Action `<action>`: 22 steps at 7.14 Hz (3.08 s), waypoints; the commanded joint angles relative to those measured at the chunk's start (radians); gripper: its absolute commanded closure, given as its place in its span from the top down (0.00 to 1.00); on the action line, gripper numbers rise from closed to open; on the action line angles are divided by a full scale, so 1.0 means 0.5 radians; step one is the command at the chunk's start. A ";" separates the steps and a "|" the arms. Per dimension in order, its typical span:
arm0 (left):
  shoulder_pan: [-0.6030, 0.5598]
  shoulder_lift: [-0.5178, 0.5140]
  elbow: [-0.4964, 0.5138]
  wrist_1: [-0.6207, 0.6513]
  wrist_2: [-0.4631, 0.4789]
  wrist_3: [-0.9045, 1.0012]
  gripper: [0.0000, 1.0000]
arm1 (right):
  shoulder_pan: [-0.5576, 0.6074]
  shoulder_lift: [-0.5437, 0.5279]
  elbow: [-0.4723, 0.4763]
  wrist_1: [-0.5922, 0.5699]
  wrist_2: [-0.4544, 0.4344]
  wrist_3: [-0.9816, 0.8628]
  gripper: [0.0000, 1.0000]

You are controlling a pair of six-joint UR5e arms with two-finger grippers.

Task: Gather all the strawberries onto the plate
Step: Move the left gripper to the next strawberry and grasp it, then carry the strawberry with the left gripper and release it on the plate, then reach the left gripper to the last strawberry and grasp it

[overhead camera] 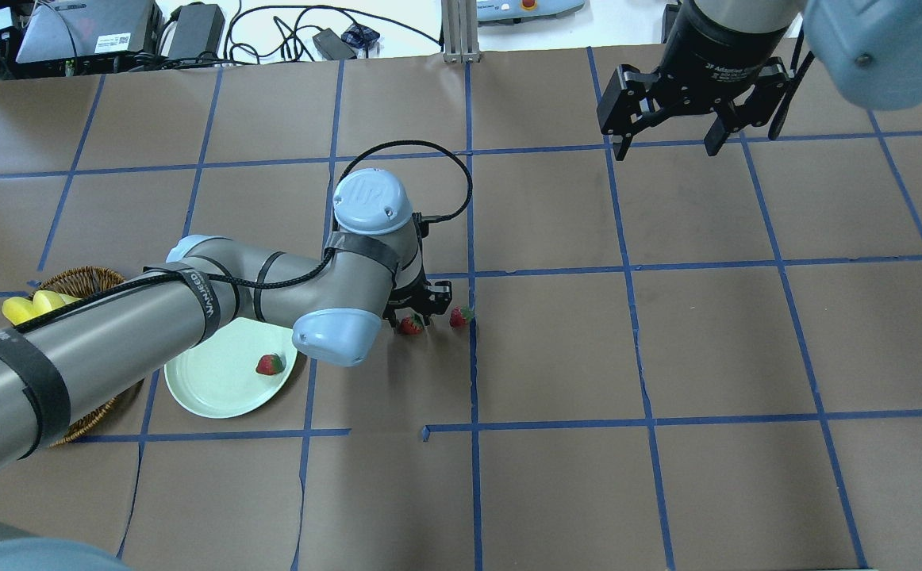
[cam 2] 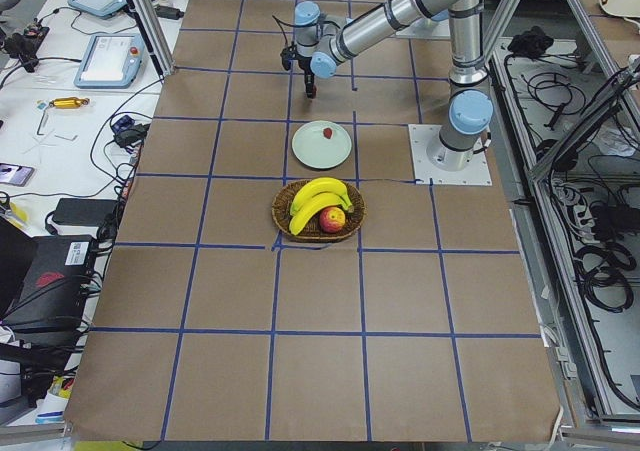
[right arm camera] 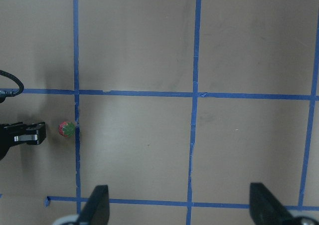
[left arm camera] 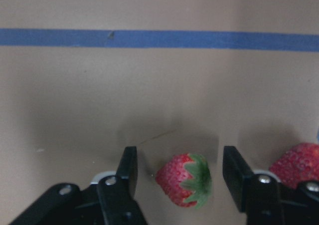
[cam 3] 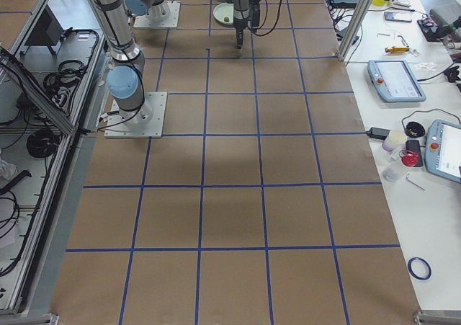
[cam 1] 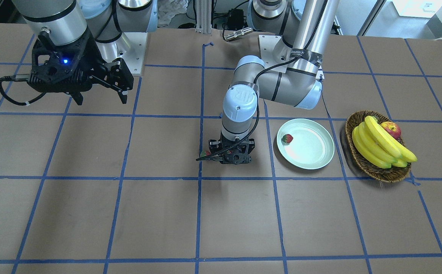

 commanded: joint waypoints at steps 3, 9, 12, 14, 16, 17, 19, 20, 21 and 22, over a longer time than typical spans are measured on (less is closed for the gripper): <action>0.178 0.165 0.017 -0.187 0.324 0.342 0.03 | 0.000 0.000 0.000 0.001 0.000 0.000 1.00; 0.796 0.371 -0.373 -0.266 0.325 1.047 0.88 | 0.000 0.003 0.000 0.001 0.000 0.000 1.00; 0.338 0.308 -0.040 -0.272 0.194 0.447 0.90 | -0.003 0.000 0.003 0.001 -0.003 0.000 1.00; 0.122 0.252 0.093 -0.260 0.031 -0.004 0.87 | 0.000 0.000 0.003 0.004 -0.003 0.000 1.00; -0.151 0.084 0.313 -0.265 0.000 -0.324 0.85 | 0.000 0.000 0.006 0.004 -0.003 0.000 1.00; -0.216 0.031 0.326 -0.260 0.006 -0.377 0.82 | 0.003 0.000 0.012 0.004 0.000 0.000 1.00; -0.250 -0.049 0.320 -0.259 0.027 -0.383 0.76 | 0.003 -0.003 0.021 0.004 -0.003 0.000 1.00; -0.250 -0.079 0.320 -0.229 0.027 -0.386 0.75 | 0.003 -0.003 0.021 0.007 -0.003 0.000 1.00; -0.250 -0.113 0.323 -0.183 0.027 -0.387 0.73 | 0.003 -0.003 0.021 0.007 0.000 0.000 1.00; -0.250 -0.156 0.323 -0.104 0.027 -0.396 0.73 | 0.003 -0.003 0.021 0.004 0.000 0.000 1.00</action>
